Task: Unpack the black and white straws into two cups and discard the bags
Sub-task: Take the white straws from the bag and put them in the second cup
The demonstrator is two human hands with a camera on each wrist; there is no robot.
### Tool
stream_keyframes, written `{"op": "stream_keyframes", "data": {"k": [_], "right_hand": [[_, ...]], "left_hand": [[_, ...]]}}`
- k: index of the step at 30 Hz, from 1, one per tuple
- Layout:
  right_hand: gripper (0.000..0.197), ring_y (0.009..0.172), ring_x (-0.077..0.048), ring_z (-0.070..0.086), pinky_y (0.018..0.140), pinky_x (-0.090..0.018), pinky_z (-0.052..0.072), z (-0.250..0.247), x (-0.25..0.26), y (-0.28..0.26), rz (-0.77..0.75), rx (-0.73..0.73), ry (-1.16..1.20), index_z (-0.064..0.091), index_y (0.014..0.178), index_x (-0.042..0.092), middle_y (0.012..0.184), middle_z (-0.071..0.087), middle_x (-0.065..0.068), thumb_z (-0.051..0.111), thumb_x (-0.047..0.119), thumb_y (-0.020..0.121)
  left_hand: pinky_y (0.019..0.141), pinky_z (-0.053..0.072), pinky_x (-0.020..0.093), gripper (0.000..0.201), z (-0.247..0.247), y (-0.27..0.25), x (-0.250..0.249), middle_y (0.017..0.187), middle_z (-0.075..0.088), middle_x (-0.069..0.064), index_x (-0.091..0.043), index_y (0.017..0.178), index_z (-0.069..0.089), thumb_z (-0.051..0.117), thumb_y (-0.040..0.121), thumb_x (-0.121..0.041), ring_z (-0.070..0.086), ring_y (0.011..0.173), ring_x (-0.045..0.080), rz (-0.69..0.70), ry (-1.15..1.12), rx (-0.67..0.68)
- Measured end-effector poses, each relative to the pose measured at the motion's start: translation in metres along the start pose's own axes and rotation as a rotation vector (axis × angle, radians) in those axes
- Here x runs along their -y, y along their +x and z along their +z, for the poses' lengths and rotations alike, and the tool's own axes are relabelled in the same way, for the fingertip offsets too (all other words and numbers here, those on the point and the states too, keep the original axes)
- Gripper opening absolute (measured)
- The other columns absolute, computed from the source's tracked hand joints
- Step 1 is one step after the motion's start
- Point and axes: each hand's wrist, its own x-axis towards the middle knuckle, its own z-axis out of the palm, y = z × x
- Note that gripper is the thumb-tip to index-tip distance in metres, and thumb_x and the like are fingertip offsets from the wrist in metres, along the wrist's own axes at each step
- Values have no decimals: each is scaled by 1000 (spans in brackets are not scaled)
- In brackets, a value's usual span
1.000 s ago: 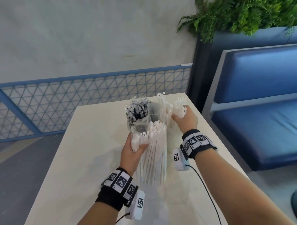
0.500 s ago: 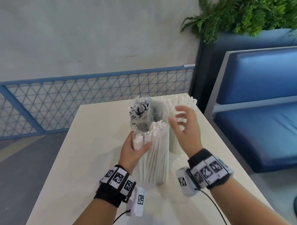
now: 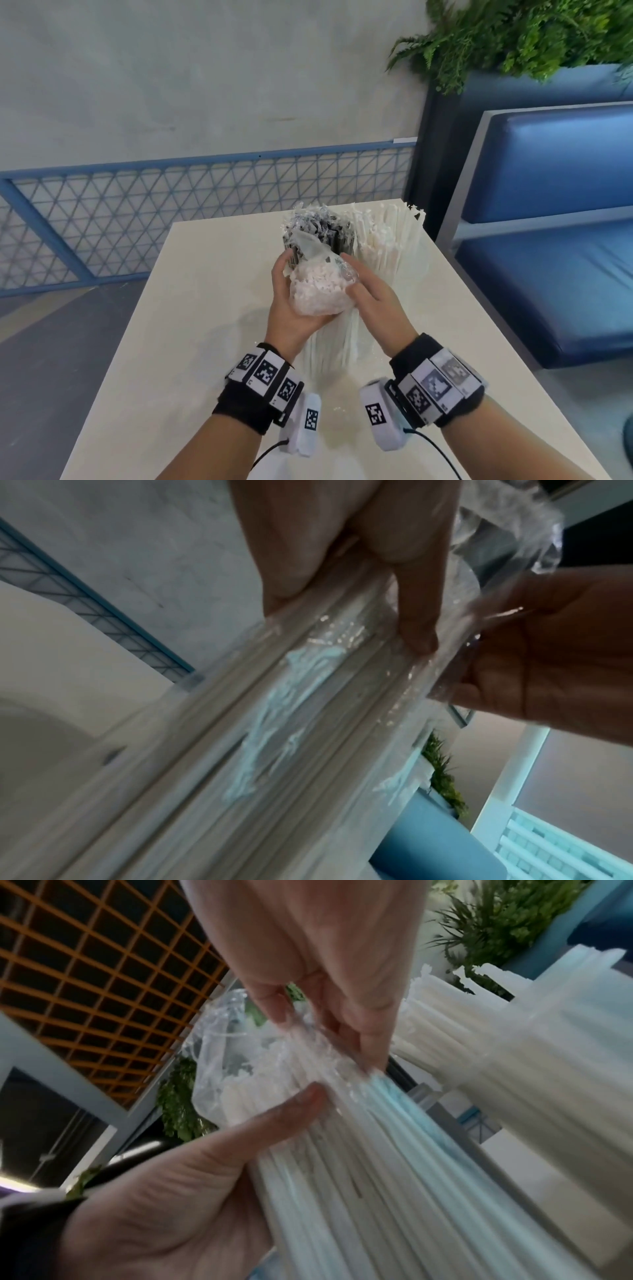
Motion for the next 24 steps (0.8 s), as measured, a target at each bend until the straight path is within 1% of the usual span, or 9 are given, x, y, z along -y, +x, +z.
{"op": "stream_keyframes", "data": {"k": [3,5,7,10,13,15,19,21,24], "right_hand": [[44,111,-3,47,84,0,38,2,-2,-1,-45,-107,-149,40,132,24,122,48,12,54,18,91],[52,102,-7,48,85,-17,44,2,-2,-2,-163,-257,-297,44,126,24,113,47,10,68,27,80],[42,92,-7,45,80,-22,43,-2,3,-2,-377,-366,-469,52,111,20,103,47,9,72,20,74],[17,78,-4,49,75,-19,45,-8,12,1,-570,-201,-565,62,90,15,87,57,9,65,5,78],[17,80,-8,61,94,-27,43,-13,15,8,-594,-37,-777,66,90,18,89,70,8,50,18,88],[31,79,-12,65,95,-27,36,-19,22,14,-547,-69,-991,68,91,22,89,73,9,38,30,90],[39,95,-22,62,92,-35,37,-22,42,18,-197,73,-1308,60,114,28,106,68,2,33,49,94],[45,100,-25,60,92,-38,42,-18,46,18,-62,138,-1305,52,122,25,118,58,-4,39,55,91],[57,102,-26,56,86,-24,42,-19,45,19,59,268,-1132,43,133,16,128,38,-10,60,41,85]], "left_hand": [[83,55,30,89,-4,0,10,115,65,-1,-18,124,49,89,45,-15,63,109,19,-69,3,-17],[82,55,31,81,-5,0,11,113,68,1,-20,118,55,88,44,-21,64,108,21,-107,3,-22],[85,55,35,79,-4,1,11,114,68,2,-21,118,56,88,45,-21,64,109,19,-107,22,-16],[89,54,44,76,-3,2,13,112,68,5,-19,118,56,87,48,-19,64,108,22,-97,57,-18],[91,53,44,72,-3,2,16,109,69,2,-24,116,56,86,50,-23,65,104,18,-95,117,-20],[89,54,37,71,-2,1,15,108,69,-2,-27,113,57,85,48,-30,65,104,13,-91,144,-25],[89,55,40,83,2,-3,14,107,69,0,-19,117,55,86,43,-41,66,100,14,-113,169,-12],[88,55,39,87,3,-3,14,108,68,-2,-18,121,53,88,44,-38,66,101,14,-110,163,3],[86,55,31,81,3,-2,15,110,67,-3,-20,122,52,89,51,-17,65,105,16,-95,124,33]]}}
